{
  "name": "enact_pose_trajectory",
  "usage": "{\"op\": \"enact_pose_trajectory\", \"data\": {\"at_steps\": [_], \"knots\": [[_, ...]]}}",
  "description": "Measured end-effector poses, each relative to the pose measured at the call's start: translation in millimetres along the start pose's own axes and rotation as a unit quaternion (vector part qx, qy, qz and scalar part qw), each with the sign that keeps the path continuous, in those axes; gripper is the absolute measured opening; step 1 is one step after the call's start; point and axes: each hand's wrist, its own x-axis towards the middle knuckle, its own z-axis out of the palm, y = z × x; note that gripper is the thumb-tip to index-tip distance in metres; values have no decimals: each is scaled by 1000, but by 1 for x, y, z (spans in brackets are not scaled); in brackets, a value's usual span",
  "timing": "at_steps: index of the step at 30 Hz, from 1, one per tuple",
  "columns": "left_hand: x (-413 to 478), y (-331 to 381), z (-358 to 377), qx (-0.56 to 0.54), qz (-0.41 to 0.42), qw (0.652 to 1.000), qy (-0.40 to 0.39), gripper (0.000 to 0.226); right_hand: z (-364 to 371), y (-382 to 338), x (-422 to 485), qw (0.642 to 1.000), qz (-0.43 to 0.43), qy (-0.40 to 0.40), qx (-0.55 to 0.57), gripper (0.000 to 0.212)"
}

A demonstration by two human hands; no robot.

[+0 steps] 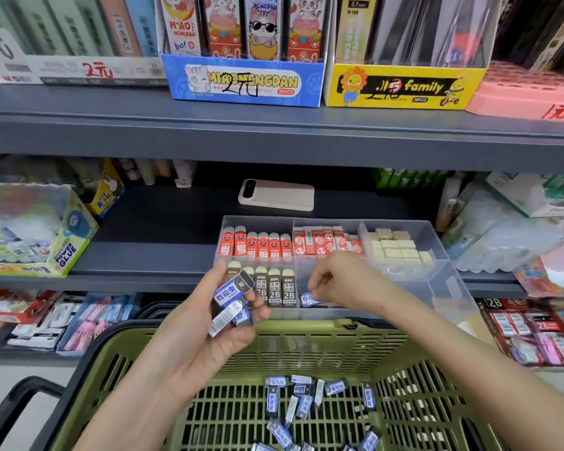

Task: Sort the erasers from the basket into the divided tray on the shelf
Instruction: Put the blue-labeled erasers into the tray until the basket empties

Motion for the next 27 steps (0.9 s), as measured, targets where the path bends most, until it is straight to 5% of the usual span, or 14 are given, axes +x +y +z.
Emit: {"op": "enact_pose_trajectory", "data": {"at_steps": [8,16,19,21,23,27], "knots": [[0,1,-1,2,3,1000,-2,45,0,4,-5,999,-2,-34,7,32],[-4,-2,5,7,3,1000,21,42,-2,10,-9,996,20,-31,85,23],[-4,-4,8,23,9,999,24,44,-9,0,-17,997,-30,53,40,27],[-3,-6,11,36,13,999,17,45,-14,-15,-28,982,-103,97,122,19],[-3,-8,15,52,21,998,8,49,-18,-34,-41,959,-161,56,228,7],[-4,-12,25,75,37,996,-7,52,-14,-53,-55,945,-196,56,257,14]]}}
